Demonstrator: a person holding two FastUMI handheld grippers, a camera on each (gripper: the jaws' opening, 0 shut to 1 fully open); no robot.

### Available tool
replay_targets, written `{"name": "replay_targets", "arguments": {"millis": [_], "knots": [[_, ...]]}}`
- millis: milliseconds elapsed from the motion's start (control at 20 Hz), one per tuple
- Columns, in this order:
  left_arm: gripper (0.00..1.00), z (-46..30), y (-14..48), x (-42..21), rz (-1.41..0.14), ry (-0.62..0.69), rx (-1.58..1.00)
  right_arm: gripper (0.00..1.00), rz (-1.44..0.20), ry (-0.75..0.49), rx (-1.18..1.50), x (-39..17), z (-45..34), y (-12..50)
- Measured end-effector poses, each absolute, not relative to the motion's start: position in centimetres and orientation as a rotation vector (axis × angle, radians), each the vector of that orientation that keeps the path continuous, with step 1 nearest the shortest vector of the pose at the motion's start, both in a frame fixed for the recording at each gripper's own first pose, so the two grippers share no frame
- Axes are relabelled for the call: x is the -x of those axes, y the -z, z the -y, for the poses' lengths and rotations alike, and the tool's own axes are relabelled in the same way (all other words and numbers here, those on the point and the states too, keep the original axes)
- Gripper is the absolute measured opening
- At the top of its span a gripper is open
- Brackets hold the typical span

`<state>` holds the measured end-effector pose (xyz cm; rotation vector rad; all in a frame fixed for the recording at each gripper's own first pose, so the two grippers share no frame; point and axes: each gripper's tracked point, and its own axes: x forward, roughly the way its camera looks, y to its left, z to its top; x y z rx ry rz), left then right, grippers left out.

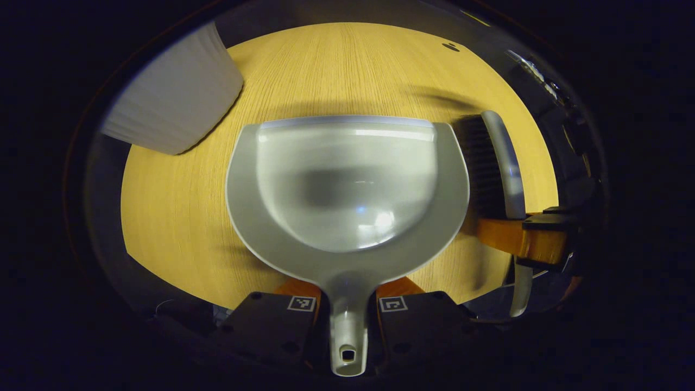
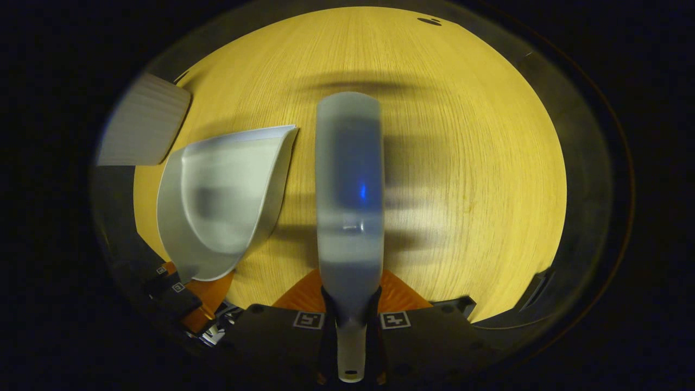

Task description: Pick up the small broom and dustpan from the desktop, sweep the trash into the dustpan with the broom, and then empty the trash into the garbage bin.

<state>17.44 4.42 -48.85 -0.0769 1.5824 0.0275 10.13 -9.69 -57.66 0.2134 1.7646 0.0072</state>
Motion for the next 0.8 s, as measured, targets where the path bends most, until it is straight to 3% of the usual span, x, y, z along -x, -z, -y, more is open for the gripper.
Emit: {"name": "replay_targets", "arguments": {"millis": [300, 400, 450, 500, 550, 600, 700, 800], "knots": [[0.29, -3.6, 49.4, -17.3, -1.632, -0.006, 0.069, 0.27, -1.784, 0.002, -0.198, -10.3, 9.5, 57.6], [0.38, -2.6, 49.1, -17.3, -1.628, 0.032, 0.098, 0.29, -1.784, 0.007, -0.196, -10.2, 9.5, 57.6], [0.57, -2.2, 49.1, -17.2, -1.629, 0.05, 0.091, 0.36, -1.784, 0.017, -0.185, -10.1, 9.7, 57.8], [0.7, -1.8, 49.3, -17.2, -1.63, 0.048, 0.071, 0.5, -1.783, 0.017, -0.181, -10.1, 9.7, 57.7], [0.85, -1.7, 49.5, -17.1, -1.63, 0.041, 0.052, 0.5, -1.785, 0.014, -0.176, -9.9, 9.6, 57.6], [0.83, -1.4, 49.7, -17.0, -1.625, 0.043, 0.05, 0.54, -1.779, 0.018, -0.175, -9.9, 9.8, 57.5], [0.83, -1.3, 49.4, -16.7, -1.618, 0.052, 0.065, 0.94, -1.767, 0.017, -0.17, -9.9, 9.7, 57.2], [0.83, -1.4, 48.7, -16.8, -1.597, 0.043, 0.051, 0.99, -1.759, 0.014, -0.174, -9.7, 9.4, 56.9]]}}
